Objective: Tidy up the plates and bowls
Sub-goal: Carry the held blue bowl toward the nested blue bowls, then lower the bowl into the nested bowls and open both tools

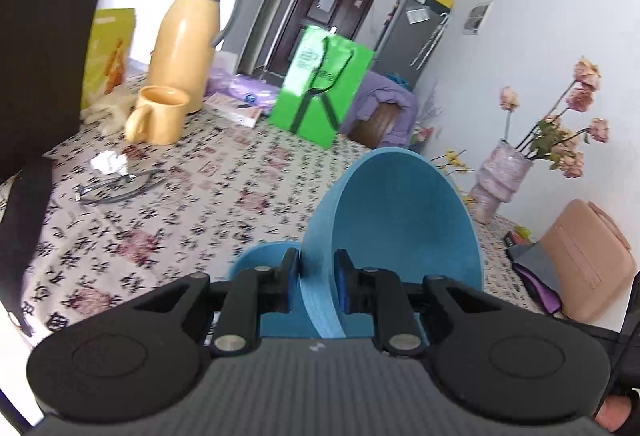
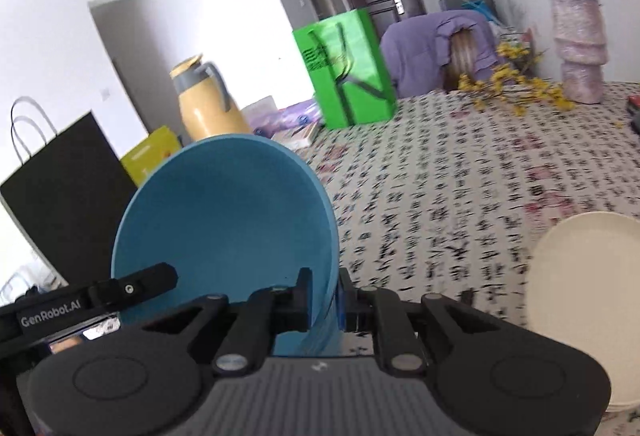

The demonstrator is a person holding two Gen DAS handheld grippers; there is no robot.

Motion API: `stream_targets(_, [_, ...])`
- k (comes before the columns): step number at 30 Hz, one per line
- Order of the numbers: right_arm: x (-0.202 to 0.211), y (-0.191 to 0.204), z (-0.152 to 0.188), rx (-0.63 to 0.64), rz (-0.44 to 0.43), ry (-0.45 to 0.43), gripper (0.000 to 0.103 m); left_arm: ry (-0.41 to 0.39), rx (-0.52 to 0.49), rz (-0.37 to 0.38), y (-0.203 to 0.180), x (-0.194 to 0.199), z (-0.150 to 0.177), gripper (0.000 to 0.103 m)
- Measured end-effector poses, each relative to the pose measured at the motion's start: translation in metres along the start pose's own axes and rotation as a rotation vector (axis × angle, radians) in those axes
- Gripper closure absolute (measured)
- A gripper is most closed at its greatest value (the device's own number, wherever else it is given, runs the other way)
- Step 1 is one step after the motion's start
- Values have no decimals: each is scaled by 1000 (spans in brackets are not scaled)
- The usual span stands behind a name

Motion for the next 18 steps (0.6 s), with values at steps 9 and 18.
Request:
stream_targets(9, [-22, 13, 13, 22, 13, 37, 83, 42, 14, 3, 22, -11, 6, 83])
stream_targets(18, [-29, 17, 19, 71, 43, 32, 82, 85, 24, -5, 35, -22, 16, 83])
Point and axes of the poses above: each gripper's, at about its wrist camera, not at the fingertips, and x roughly against the way its jaws point, y to its left, z to its underside, the point moved 10 cm from there along -x, roughly the way its jaws point, and after that the axes turned 9 degrees about -z, right-handed, at the moved point
